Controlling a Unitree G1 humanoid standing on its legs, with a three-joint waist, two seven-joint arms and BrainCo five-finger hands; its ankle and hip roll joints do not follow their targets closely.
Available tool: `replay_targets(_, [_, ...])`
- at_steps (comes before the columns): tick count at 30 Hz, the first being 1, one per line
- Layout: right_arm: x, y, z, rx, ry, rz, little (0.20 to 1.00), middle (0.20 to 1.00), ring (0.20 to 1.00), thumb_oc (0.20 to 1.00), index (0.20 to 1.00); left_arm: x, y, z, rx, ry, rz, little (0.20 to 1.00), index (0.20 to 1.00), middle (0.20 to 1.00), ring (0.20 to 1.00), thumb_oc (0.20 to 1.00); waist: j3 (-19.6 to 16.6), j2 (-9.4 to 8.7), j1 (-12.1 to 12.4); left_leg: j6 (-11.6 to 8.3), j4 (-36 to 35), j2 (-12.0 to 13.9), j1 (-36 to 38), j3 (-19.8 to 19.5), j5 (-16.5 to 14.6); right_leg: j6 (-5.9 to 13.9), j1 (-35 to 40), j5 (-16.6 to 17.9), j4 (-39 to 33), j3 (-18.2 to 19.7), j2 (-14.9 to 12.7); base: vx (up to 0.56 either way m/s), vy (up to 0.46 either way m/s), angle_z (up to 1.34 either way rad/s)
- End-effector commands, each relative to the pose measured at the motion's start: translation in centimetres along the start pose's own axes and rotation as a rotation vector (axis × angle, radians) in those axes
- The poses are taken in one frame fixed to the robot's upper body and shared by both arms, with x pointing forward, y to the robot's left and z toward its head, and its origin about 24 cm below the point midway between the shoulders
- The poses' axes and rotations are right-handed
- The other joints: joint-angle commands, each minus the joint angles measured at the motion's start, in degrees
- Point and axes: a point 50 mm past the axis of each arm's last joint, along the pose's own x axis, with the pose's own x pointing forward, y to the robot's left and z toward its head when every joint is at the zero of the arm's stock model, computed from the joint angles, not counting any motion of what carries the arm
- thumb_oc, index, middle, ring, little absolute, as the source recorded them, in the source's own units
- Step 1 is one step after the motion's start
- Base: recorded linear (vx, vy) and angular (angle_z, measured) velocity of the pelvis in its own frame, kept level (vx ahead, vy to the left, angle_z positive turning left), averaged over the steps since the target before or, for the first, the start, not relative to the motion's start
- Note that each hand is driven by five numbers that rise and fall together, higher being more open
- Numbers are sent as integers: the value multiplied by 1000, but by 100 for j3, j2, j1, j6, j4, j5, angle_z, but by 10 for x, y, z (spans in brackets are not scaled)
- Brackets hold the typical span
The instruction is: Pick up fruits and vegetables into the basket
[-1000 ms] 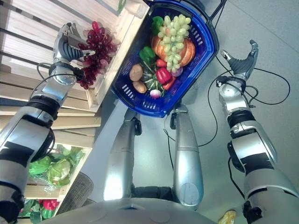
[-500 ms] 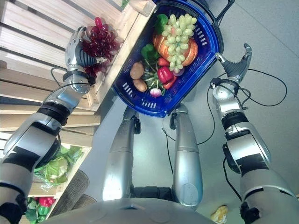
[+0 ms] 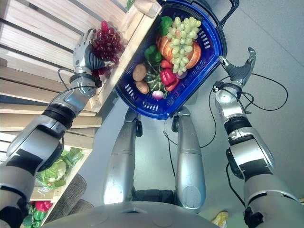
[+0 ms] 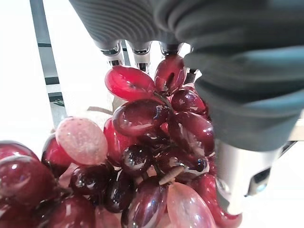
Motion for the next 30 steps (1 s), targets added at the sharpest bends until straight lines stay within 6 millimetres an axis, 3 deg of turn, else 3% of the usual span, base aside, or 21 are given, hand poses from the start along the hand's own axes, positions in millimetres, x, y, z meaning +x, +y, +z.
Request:
replay_targets(1, [-1,-8,-1,48,-14,-47,1000,1000,1000,1000,1000,-9,-12,8,-5,-22,14,1000,1000,1000,1000,1000,-151,-131,96,185,659,-352,87,207,-834,665,340,601,-868,124,244,0,0,0])
replay_targets(8, [-1,-5,0,52,-13,-37,1000,1000,1000,1000,1000,-8,-16,7,2,10,-8,1000,1000,1000,1000,1000,-151,-150,82,179,657,-350,95,201,-826,671,347,603,-859,132,253,0,0,0])
replay_targets(13, [-2,6,8,57,-21,-10,1000,1000,1000,1000,1000,-6,-30,6,-181,121,-131,1000,1000,1000,1000,1000,-151,-230,6,175,669,-323,103,251,-811,668,344,611,-841,191,302,0,0,0])
replay_targets(19, [-1,12,15,55,-34,10,1000,1000,1000,1000,1000,-2,-33,7,-313,168,-184,1000,1000,1000,1000,1000,-151,-289,-94,166,690,-292,101,303,-807,658,317,619,-820,272,355,1,19,-4])
replay_targets(20, [-1,14,17,56,-36,14,1000,1000,1000,1000,1000,1,-32,8,-348,179,-206,881,881,881,881,881,-151,-299,-120,164,693,-280,111,321,-812,657,316,614,-806,291,370,2,14,-4])
replay_targets(21, [-1,15,18,56,-37,18,1000,1000,1000,1000,1000,2,-32,10,-372,185,-219,432,432,432,432,432,-151,-307,-134,160,691,-273,117,332,-814,655,320,612,-810,299,375,1,16,-7])
replay_targets(22, [-1,15,19,55,-39,19,1000,1000,1000,1000,1000,2,-32,10,-384,190,-225,200,200,200,200,200,-151,-311,-141,158,691,-270,119,337,-816,654,322,611,-812,303,376,-4,18,-8])
replay_targets(30, [-2,23,24,55,-48,42,1000,1000,1000,1000,1000,4,-36,5,-498,264,-292,200,200,200,200,200,-151,-367,-232,147,690,-242,158,376,-852,653,341,598,-833,373,402,1,5,-4])
